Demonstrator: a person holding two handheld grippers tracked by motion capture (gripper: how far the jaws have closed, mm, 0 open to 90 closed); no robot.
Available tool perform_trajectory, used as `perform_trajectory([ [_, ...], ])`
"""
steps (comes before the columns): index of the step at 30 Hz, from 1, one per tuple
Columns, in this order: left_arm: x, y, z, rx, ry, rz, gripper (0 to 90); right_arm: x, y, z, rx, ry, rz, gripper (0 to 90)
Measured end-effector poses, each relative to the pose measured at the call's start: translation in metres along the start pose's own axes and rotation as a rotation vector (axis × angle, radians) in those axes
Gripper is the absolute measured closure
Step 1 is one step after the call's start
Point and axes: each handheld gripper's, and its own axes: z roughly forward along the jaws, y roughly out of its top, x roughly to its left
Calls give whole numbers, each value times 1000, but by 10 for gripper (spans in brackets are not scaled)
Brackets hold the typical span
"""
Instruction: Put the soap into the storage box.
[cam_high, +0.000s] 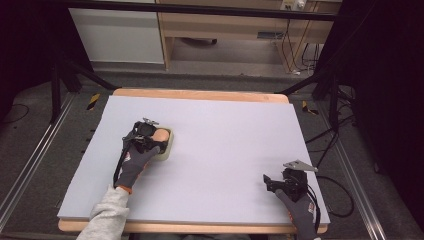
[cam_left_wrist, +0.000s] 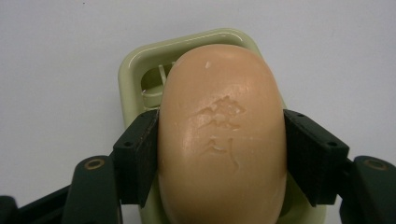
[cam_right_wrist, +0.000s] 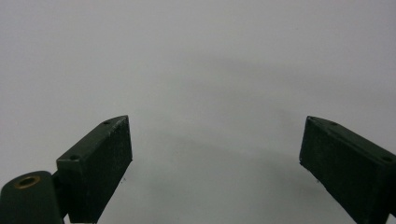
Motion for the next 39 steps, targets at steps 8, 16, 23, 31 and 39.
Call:
perform_trajectory([
  [8, 0, 0, 0, -2, -4, -1, 312, 0, 0, 0, 1, 1, 3, 96],
  [16, 2, 2, -12, -50, -18, -12, 287, 1, 0, 0, 1, 0, 5, 96],
  [23, 1, 3, -32, -112, -33, -20, 289, 0, 0, -1, -2, -6, 4, 95],
  [31, 0, -3, -48, -151, -45, -8, 290, 0, 0, -1, -5, -6, 9, 95],
  [39, 0, -17, -65, -201, -48, 19, 286, -2, -1, -3, -9, -11, 18, 94],
])
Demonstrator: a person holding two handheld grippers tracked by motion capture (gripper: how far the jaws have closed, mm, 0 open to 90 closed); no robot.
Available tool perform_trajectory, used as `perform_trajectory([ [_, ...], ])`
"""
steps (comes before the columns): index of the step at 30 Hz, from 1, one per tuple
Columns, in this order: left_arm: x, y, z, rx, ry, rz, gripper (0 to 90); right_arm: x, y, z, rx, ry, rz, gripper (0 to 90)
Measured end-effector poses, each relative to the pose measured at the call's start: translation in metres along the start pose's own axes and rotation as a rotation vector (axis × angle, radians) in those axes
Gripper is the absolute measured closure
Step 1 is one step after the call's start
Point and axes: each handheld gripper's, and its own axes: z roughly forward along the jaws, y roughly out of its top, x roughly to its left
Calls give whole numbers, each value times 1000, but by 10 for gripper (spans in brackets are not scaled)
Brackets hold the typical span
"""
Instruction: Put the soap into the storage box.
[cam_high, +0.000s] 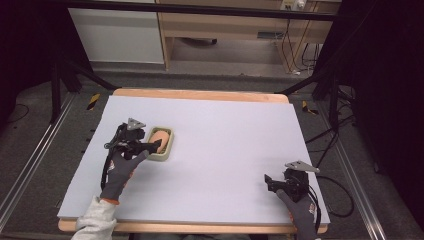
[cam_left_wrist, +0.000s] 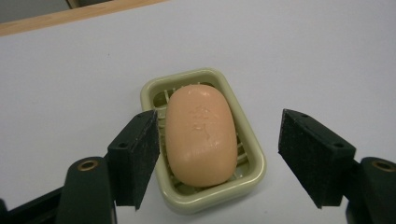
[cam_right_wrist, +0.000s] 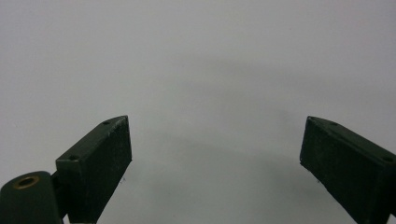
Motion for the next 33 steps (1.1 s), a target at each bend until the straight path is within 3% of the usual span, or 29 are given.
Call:
perform_trajectory([
  [4, 2, -13, -10, -34, -11, -1, 285, -1, 0, -1, -2, -5, 7, 93],
  [9, 3, -23, -13, -43, -7, -3, 284, -1, -1, -1, -7, -4, 8, 92],
  [14, 3, -37, -17, -24, 11, 10, 278, -2, -1, -3, -6, -8, 16, 91],
  [24, 14, -68, -30, -23, 39, -26, 262, -5, -2, -4, -9, -17, 16, 90],
  [28, 18, -84, -29, 18, 50, -40, 262, -6, -2, -5, -12, -24, 30, 90],
  [33, 19, -87, -33, 5, 65, -44, 258, -8, -2, -5, -14, -29, 29, 89],
])
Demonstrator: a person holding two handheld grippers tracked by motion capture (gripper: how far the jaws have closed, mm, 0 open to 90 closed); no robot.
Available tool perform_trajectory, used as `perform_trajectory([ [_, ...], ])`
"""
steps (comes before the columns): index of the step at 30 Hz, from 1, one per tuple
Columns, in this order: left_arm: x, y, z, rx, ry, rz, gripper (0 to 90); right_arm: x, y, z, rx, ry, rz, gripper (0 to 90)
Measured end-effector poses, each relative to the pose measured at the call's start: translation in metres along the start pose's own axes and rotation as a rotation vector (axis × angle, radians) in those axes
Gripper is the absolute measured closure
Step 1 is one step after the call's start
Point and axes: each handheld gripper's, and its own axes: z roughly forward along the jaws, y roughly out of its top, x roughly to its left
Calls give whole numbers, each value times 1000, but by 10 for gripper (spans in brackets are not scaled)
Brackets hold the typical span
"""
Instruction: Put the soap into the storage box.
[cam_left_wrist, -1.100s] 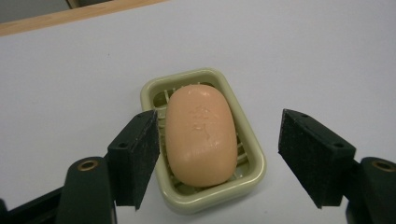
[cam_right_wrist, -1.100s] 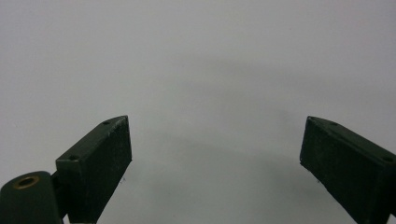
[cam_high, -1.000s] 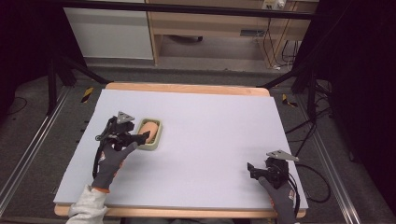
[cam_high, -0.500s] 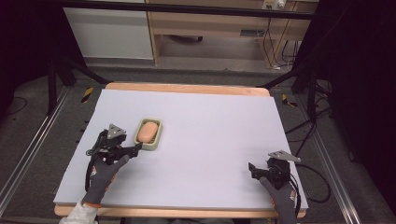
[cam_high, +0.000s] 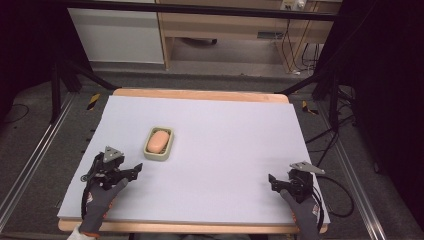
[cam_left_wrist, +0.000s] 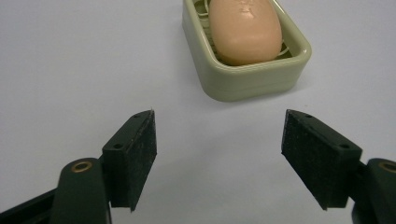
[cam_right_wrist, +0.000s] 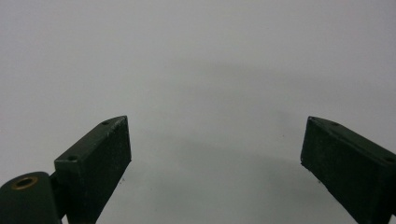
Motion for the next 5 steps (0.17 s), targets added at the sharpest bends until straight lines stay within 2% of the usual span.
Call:
perform_trajectory([
  [5, 5, -2, -1, -3, 16, -10, 256, 0, 0, 0, 3, -5, 3, 88],
])
